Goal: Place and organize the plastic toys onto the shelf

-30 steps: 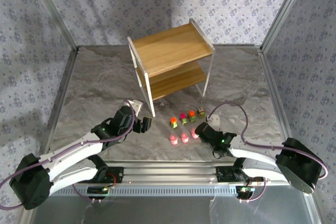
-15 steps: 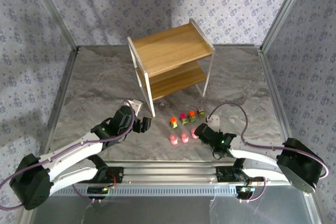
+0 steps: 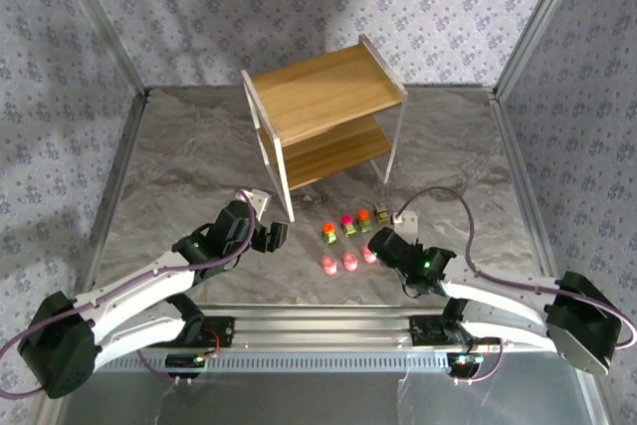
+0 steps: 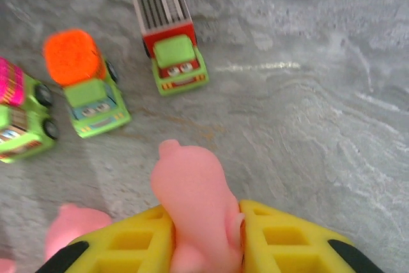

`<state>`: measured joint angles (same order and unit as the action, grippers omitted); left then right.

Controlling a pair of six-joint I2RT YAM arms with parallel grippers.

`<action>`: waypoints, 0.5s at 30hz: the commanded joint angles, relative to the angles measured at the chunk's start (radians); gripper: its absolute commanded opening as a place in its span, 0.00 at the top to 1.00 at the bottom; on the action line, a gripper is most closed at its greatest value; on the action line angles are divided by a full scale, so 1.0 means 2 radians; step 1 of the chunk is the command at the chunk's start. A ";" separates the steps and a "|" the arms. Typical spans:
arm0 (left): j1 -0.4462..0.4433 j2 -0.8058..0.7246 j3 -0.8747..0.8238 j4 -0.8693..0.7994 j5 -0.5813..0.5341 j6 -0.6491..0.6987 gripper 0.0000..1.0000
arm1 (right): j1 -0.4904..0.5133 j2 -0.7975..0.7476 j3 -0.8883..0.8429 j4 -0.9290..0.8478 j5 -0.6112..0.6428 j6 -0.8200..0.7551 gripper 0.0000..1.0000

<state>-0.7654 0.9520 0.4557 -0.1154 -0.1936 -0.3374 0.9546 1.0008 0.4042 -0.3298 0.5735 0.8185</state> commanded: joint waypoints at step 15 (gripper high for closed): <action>0.002 0.005 0.016 0.009 0.031 0.010 0.15 | -0.023 0.016 0.163 -0.068 0.003 -0.081 0.73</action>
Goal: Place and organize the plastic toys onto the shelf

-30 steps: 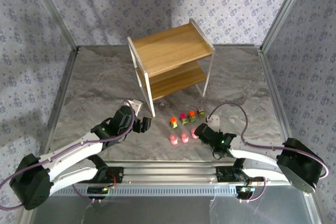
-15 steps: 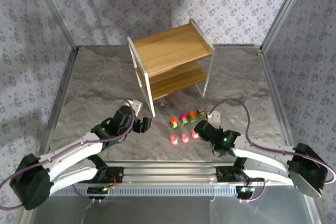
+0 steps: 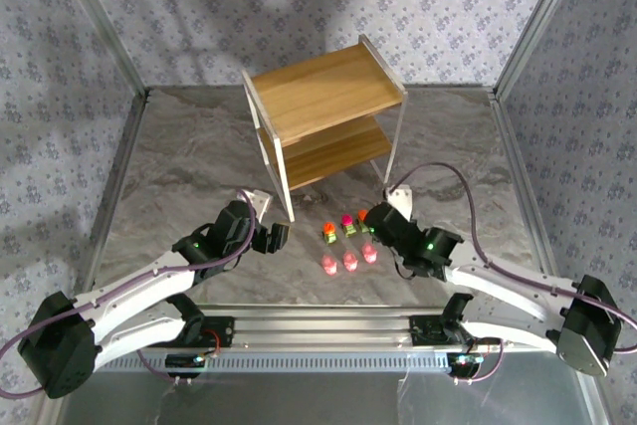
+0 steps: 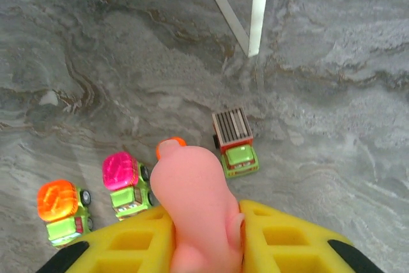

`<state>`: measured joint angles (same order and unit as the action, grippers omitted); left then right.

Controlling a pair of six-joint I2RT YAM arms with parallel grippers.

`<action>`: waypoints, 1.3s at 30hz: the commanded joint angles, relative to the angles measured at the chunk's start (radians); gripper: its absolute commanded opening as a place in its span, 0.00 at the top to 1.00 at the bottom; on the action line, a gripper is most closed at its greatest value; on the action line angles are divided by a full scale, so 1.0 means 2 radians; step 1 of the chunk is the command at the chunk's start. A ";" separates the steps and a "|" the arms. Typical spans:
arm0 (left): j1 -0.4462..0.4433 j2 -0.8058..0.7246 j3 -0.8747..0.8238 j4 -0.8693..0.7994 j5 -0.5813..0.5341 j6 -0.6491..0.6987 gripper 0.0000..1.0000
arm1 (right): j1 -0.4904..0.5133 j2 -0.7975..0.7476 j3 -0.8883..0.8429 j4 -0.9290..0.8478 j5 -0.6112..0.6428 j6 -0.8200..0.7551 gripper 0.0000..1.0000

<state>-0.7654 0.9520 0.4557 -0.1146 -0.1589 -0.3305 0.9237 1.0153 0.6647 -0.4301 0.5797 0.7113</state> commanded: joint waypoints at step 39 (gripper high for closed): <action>-0.005 0.003 0.017 0.008 0.001 0.011 0.15 | -0.139 0.167 0.196 0.093 -0.089 -0.131 0.74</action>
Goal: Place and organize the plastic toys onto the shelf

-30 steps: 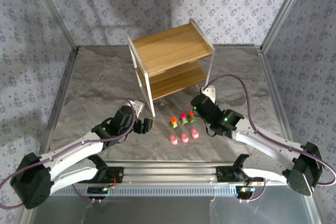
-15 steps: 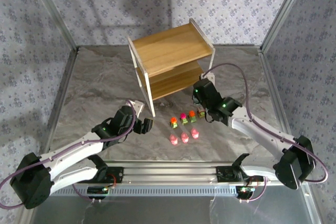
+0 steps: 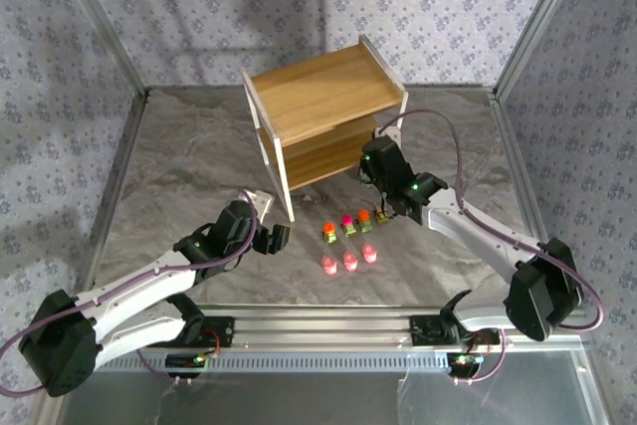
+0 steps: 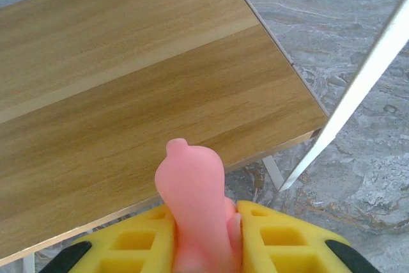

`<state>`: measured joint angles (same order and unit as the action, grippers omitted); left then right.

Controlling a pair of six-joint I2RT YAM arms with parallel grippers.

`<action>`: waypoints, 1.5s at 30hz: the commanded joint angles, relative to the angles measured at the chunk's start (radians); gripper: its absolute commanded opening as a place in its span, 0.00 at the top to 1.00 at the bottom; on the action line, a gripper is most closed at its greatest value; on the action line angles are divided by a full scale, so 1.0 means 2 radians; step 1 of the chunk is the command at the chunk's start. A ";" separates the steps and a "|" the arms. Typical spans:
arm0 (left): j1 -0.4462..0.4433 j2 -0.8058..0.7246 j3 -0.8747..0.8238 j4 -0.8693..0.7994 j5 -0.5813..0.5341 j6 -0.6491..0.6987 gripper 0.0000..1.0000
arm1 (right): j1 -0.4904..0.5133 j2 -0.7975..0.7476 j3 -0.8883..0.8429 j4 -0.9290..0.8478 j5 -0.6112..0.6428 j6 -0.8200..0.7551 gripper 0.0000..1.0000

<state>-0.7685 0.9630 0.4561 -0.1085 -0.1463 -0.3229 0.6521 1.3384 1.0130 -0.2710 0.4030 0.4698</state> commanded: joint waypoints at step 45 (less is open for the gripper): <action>-0.004 -0.001 0.021 -0.006 -0.013 0.010 0.15 | -0.033 0.070 0.054 0.053 0.007 -0.019 0.72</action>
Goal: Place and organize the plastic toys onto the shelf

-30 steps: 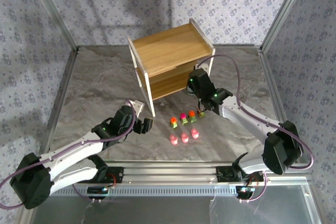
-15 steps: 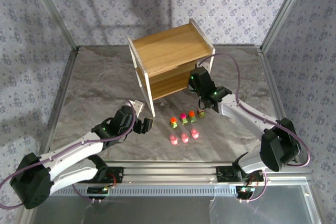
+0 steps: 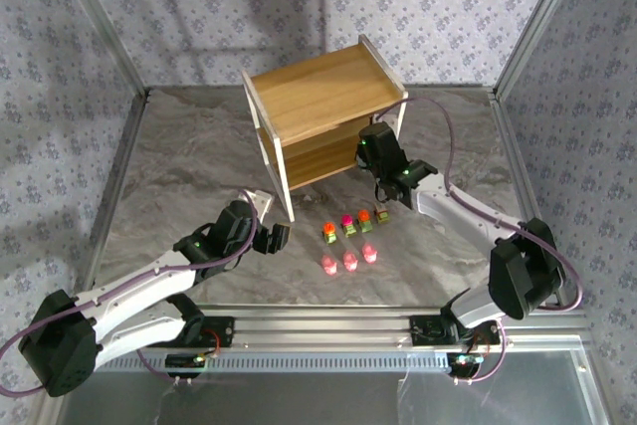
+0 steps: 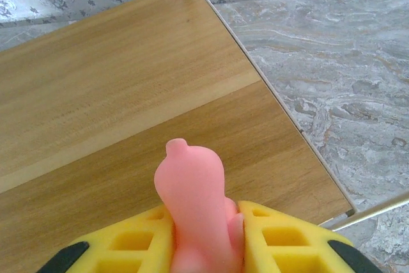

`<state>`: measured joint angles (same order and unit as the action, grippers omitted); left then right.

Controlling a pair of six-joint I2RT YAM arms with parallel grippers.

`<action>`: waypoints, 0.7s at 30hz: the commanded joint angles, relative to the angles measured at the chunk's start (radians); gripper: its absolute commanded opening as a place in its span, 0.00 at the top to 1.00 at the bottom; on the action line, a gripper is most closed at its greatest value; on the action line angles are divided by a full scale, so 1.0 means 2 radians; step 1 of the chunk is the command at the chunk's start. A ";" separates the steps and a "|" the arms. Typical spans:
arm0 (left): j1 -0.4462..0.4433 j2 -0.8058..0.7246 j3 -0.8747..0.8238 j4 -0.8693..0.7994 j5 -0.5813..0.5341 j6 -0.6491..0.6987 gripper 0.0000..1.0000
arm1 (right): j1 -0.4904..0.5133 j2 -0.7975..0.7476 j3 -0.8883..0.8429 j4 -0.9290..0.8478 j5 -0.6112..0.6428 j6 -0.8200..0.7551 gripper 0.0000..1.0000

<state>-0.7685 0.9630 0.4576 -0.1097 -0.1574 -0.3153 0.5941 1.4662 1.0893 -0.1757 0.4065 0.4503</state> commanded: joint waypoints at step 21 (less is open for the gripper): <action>-0.004 -0.004 0.020 -0.006 -0.007 0.006 0.15 | -0.004 0.025 0.021 0.011 0.007 -0.010 0.70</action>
<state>-0.7685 0.9630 0.4622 -0.1120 -0.1574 -0.3153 0.5930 1.5028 1.1004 -0.1585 0.4065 0.4500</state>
